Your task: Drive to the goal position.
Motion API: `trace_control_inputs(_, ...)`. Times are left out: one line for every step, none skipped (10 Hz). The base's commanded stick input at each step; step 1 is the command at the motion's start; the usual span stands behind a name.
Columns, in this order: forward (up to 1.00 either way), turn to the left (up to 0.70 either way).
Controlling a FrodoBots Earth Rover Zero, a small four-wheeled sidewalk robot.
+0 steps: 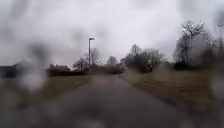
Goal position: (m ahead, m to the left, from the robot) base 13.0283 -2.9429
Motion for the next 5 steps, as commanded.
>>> trace_control_inputs(0.70,0.00)
trace_control_inputs(0.70,0.00)
trace_control_inputs(0.70,0.00)
trace_control_inputs(0.70,0.09)
trace_control_inputs(0.70,0.33)
